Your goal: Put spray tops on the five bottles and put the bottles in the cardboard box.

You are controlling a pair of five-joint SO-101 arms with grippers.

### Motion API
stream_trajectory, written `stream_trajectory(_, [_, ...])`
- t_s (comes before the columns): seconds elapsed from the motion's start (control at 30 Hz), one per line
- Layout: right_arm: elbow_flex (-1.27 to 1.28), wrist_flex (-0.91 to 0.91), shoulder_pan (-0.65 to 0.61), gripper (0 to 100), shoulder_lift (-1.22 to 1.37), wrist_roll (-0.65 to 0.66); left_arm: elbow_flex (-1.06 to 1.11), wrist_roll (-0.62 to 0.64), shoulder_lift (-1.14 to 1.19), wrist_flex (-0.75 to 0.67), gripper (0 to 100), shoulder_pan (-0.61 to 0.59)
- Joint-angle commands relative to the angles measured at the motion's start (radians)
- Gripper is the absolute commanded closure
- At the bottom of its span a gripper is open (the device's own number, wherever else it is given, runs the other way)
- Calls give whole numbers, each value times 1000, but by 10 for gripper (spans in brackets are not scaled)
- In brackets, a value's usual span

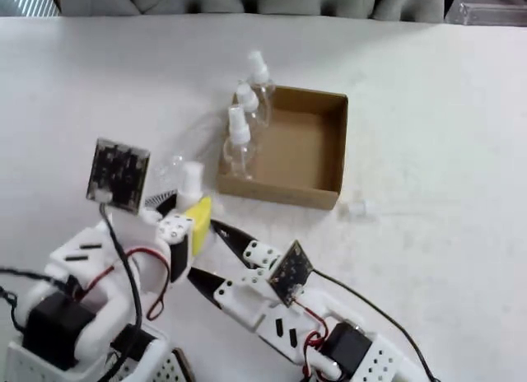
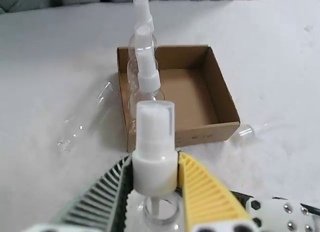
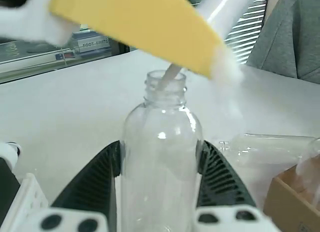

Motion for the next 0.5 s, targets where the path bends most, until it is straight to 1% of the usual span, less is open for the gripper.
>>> stream_trajectory(0.0, [-11, 2, 24, 984, -12, -5, 98, -8, -153, -84, 980, 4])
stream_trajectory(0.07, [-11, 2, 24, 984, -12, -5, 160, -6, -228, -109, 980, 4])
stream_trajectory(0.2, [-11, 2, 24, 984, -12, -5, 221, -6, -343, -104, 980, 4])
stream_trajectory(0.47, [-11, 2, 24, 984, -12, -5, 273, -6, -423, -103, 980, 5])
